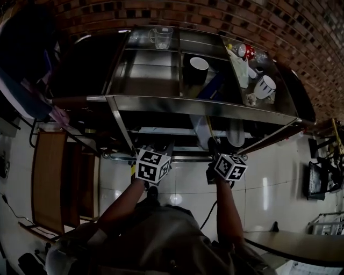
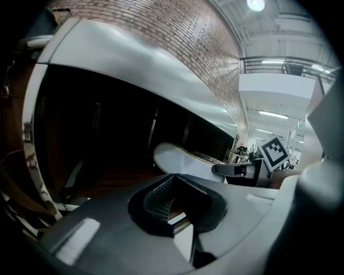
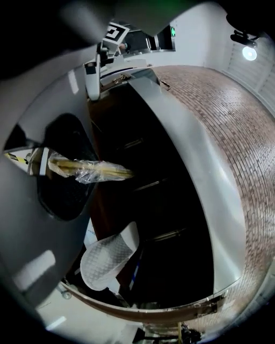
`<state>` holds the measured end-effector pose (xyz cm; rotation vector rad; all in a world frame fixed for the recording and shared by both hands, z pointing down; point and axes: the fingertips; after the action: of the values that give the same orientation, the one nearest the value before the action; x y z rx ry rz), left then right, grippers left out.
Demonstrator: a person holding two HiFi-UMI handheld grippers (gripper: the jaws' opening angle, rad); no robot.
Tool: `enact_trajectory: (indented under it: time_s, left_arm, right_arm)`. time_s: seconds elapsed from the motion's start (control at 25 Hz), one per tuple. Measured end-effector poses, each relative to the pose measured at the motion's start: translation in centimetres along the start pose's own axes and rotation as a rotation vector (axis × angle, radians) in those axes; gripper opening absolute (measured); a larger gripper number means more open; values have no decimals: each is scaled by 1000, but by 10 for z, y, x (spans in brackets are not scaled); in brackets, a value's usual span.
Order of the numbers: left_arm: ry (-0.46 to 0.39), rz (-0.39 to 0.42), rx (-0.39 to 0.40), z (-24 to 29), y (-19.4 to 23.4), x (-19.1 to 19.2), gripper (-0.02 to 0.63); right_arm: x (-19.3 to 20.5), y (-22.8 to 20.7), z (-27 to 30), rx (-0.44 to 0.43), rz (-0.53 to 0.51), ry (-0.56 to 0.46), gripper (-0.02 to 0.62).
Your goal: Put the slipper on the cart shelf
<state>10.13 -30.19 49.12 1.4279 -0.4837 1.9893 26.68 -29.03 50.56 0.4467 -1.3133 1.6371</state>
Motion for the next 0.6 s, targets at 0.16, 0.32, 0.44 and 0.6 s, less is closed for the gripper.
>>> enact_trajectory:
  time_s: [0.16, 0.32, 0.44, 0.6]
  left_arm:
    - [6, -2, 42, 14, 8, -2, 8]
    - [12, -6, 60, 24, 13, -2, 8]
    - [16, 0, 58, 29, 14, -5, 8]
    - [36, 19, 39, 37, 12, -5, 8]
  right_arm:
    - [-5, -3, 16, 57, 5, -20, 54]
    - [-6, -12, 34, 93, 8, -15, 55]
    - [-10, -23, 46, 100, 24, -18, 55]
    - [-6, -34, 58, 107, 17, -2, 55]
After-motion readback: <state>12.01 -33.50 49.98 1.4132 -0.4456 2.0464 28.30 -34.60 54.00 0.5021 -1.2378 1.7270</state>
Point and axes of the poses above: the fingertips, and each gripper's own axes: z forward along the fingers, y to its left, x out of its underside, and after that the axes turned 13 degrees about z, right-handed
